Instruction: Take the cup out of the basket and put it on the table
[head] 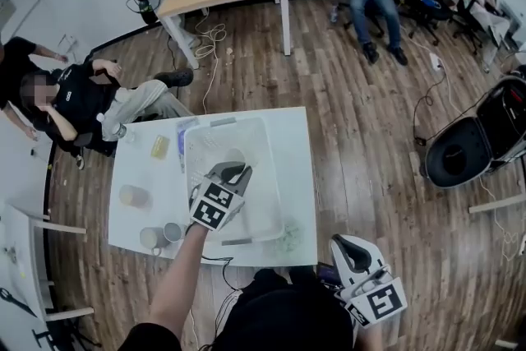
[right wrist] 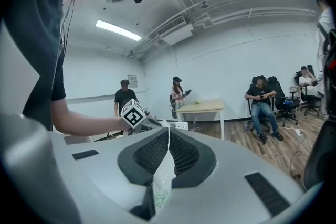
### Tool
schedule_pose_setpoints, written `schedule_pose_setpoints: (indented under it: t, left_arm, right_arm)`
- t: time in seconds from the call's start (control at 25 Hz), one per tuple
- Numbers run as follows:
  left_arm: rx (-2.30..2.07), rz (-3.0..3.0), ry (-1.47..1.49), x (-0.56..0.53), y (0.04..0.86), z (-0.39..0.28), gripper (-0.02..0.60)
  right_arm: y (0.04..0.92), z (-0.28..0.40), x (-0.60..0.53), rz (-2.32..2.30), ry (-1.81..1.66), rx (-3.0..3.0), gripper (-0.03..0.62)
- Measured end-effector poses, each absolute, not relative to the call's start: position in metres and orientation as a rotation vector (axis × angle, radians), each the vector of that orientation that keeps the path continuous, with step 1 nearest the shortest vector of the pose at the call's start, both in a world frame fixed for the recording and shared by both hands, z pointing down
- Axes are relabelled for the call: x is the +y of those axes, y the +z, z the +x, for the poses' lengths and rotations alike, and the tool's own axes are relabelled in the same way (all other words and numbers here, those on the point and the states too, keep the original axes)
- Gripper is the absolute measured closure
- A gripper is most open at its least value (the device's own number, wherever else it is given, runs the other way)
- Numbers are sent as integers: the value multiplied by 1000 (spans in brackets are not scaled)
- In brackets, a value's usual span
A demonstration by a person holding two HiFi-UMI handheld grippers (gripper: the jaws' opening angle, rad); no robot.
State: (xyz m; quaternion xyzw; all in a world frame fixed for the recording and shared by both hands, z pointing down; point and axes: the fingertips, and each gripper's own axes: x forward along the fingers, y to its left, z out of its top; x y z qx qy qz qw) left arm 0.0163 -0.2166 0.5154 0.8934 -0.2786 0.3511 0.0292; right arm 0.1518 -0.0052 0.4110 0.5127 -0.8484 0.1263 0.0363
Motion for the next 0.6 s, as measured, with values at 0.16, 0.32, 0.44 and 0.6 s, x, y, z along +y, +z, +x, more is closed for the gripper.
schedule_pose_setpoints:
  t: [0.16, 0.32, 0.44, 0.6]
  left_arm:
    - [-982, 2784, 983, -192, 466, -8, 563]
    - [-1126, 2785, 967, -168, 429, -45, 563]
    - [-1247, 2742, 993, -150, 415, -82, 563]
    - [-1411, 2633, 1075, -124, 414, -141, 563]
  right_arm:
    - [404, 130, -11, 1477, 368, -2669, 568]
    - [400, 102, -18, 1370, 347, -2730, 568]
    - [398, 80, -23, 1295, 337, -2768, 568]
    - [396, 52, -29, 1199, 335, -2807, 568]
